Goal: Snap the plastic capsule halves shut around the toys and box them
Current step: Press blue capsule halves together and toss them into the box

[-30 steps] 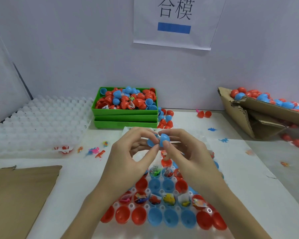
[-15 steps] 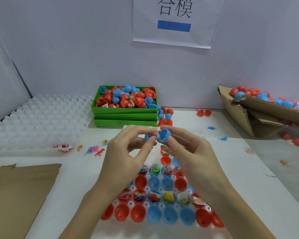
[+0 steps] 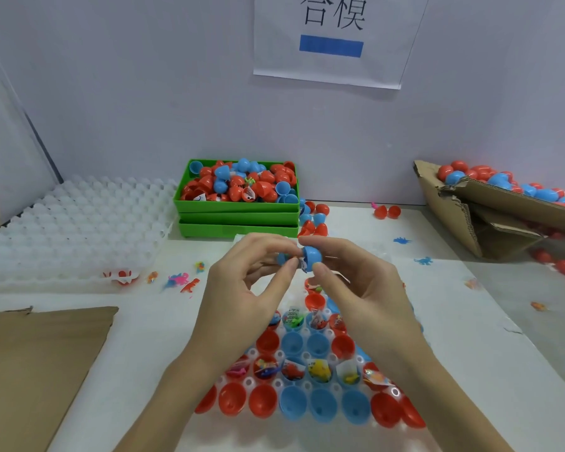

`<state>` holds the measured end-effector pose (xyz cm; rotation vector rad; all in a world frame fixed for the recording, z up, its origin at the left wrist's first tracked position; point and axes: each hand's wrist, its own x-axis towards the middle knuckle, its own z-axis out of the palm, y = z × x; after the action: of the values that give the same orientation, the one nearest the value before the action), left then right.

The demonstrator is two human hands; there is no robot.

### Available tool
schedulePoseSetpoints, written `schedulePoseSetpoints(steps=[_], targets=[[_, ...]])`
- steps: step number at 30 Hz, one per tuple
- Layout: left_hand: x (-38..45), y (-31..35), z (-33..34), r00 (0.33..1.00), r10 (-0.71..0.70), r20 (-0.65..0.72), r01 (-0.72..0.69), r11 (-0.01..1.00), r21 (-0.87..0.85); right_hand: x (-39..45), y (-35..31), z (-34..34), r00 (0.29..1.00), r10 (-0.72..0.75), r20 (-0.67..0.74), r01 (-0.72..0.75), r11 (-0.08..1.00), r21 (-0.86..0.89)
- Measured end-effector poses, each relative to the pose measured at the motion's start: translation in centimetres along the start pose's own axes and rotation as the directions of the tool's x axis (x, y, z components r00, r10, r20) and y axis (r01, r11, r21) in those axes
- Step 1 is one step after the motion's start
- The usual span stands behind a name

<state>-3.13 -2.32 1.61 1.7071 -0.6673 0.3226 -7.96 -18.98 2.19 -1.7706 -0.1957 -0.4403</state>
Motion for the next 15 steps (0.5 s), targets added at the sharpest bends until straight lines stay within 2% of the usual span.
schedulePoseSetpoints(steps=[4,6,10,15], targets=[[-0.14,-0.16,0.02,0.999,-0.011,-0.039,0.011,1.000,0.005,-0.25,0.29,0.61,0.992,-0.124,-0.016,0.121,0.985,-0.124],[-0.17,0.04,-0.04,0.998,-0.026,-0.064,0.026,1.000,0.001,-0.32,0.28,0.80,0.990,-0.132,-0.047,0.126,0.985,-0.117],[-0.13,0.33,-0.21,0.991,-0.099,-0.086,0.092,0.992,-0.089,-0.36,-0.19,0.63,0.997,-0.008,-0.071,0.012,0.998,0.058],[-0.14,0.34,-0.49,1.000,0.005,0.023,-0.006,0.997,0.076,-0.20,-0.41,0.29,0.985,0.145,-0.094,-0.123,0.971,0.207]])
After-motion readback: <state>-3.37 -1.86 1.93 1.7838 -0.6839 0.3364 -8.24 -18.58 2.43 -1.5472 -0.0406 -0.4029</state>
